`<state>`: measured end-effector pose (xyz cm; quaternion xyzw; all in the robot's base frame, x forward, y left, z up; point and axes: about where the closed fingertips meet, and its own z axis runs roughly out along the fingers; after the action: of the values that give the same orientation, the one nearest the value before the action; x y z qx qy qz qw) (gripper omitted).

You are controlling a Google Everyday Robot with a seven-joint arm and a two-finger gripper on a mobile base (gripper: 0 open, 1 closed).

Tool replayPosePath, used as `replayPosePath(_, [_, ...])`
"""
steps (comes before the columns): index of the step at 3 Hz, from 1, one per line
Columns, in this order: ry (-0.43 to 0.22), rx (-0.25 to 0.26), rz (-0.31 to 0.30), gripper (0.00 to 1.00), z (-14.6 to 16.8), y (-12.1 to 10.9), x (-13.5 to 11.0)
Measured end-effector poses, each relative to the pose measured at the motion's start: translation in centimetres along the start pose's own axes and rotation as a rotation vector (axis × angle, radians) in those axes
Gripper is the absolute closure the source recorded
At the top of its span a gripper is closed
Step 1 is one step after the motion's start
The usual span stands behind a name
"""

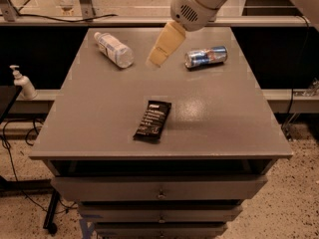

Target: Place blue plastic bottle upright

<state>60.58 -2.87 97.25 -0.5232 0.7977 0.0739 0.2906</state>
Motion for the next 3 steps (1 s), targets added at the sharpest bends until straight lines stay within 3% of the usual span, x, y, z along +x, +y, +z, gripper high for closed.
replayPosePath(1, [0.000, 0.000, 0.000, 0.00, 0.0, 0.0, 0.0])
replayPosePath(2, [-0.040, 0.002, 0.032, 0.00, 0.8, -0.8, -0.9])
replayPosePath(3, [-0.093, 0.016, 0.084, 0.00, 3.8, -3.3, -3.8])
